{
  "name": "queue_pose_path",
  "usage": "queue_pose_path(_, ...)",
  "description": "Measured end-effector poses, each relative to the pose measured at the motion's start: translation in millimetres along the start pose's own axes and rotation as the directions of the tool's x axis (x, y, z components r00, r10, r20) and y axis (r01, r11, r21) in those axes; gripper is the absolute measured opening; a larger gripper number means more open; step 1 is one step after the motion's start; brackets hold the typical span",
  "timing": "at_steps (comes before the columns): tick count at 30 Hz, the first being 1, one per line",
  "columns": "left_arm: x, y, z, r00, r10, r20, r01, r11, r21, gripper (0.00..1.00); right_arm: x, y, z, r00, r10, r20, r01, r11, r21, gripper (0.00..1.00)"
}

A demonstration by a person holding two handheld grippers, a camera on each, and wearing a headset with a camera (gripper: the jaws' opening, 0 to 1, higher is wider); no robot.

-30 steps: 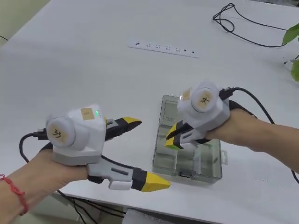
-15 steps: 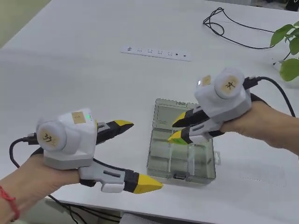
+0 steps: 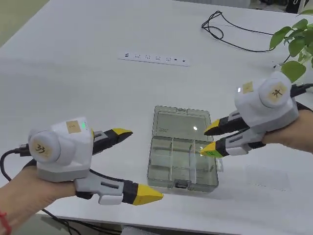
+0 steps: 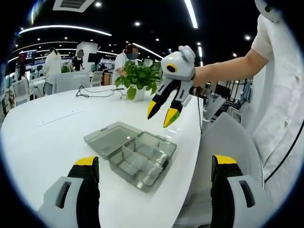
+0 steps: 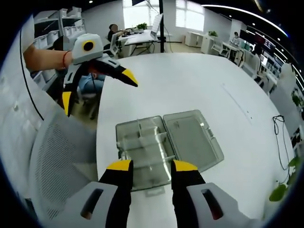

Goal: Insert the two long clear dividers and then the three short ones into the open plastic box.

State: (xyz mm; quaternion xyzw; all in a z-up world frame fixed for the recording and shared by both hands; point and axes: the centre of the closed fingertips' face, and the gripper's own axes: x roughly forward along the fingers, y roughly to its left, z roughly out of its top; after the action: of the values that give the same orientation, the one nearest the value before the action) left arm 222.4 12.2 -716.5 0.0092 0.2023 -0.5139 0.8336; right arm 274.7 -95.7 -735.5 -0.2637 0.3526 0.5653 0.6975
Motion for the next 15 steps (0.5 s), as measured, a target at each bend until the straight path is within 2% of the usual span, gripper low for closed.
queue_pose_path(4, 0.1, -0.4, 0.3, 1.0000, -0.002, -0.001, 0.002, 1.000, 0.002, 1.00, -12.0, -9.5, -30.4, 0.9990, -0.021, -0.039, 0.021, 1.000, 0.012, 0.37)
queue_pose_path(15, -0.7, 1.1, -2.2, 1.0000, -0.002, -0.007, 0.002, 1.000, -0.003, 1.00, -29.8, -11.4, -84.5, 0.9891, -0.026, -0.145, 0.028, 1.000, 0.009, 0.44)
